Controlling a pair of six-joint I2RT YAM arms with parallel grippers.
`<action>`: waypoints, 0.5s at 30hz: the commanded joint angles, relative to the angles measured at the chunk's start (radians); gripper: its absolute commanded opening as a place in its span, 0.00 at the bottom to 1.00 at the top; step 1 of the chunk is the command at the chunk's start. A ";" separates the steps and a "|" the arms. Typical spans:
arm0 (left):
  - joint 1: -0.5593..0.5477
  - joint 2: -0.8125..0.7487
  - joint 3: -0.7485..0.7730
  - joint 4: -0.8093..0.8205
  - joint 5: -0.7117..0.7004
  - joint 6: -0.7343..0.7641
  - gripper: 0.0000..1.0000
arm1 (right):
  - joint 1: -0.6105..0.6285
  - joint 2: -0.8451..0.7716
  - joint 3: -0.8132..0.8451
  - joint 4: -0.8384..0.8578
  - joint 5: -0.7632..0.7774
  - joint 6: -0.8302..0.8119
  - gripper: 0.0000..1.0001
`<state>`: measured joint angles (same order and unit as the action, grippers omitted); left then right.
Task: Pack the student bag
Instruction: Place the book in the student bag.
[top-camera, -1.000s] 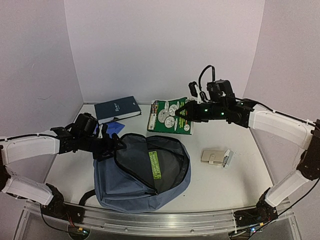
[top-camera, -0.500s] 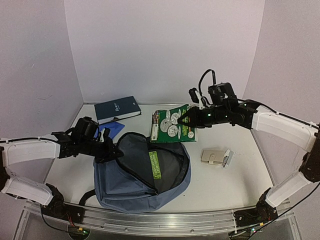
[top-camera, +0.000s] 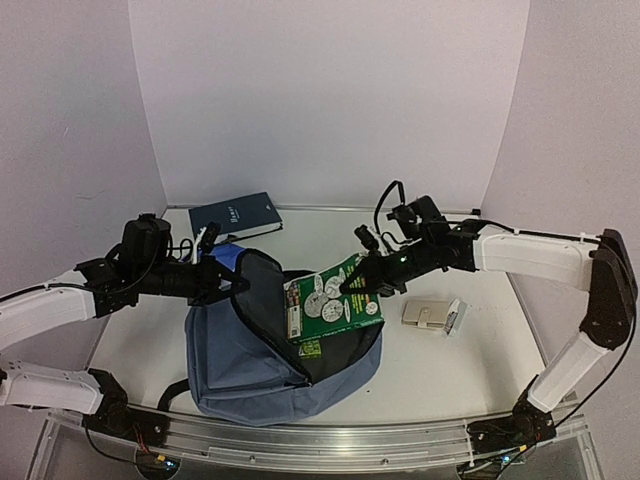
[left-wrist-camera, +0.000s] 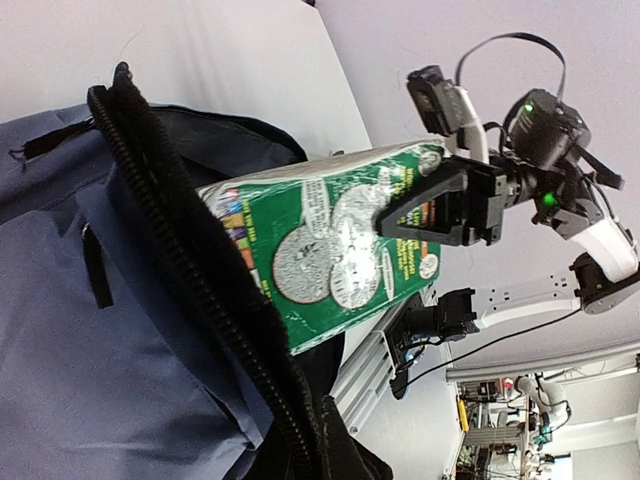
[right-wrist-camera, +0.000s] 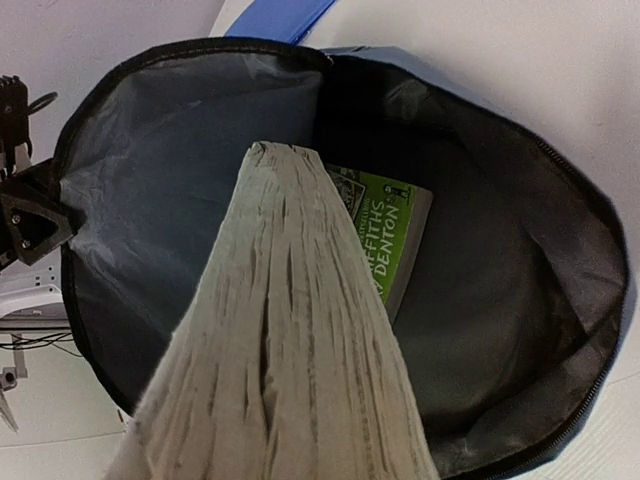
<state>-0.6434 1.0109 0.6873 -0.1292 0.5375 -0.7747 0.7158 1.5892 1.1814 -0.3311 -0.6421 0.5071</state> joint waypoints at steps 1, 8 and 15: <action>-0.002 0.039 0.099 0.099 0.119 0.062 0.00 | 0.006 0.080 0.039 0.112 -0.108 0.022 0.00; -0.002 0.062 0.163 0.161 0.203 0.087 0.00 | 0.044 0.190 0.085 0.144 -0.054 0.055 0.00; -0.002 0.076 0.235 0.183 0.252 0.108 0.00 | 0.053 0.224 0.089 0.251 -0.047 0.138 0.00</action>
<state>-0.6452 1.0870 0.8245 -0.0605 0.7143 -0.7032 0.7579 1.8008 1.2261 -0.2223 -0.6869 0.5840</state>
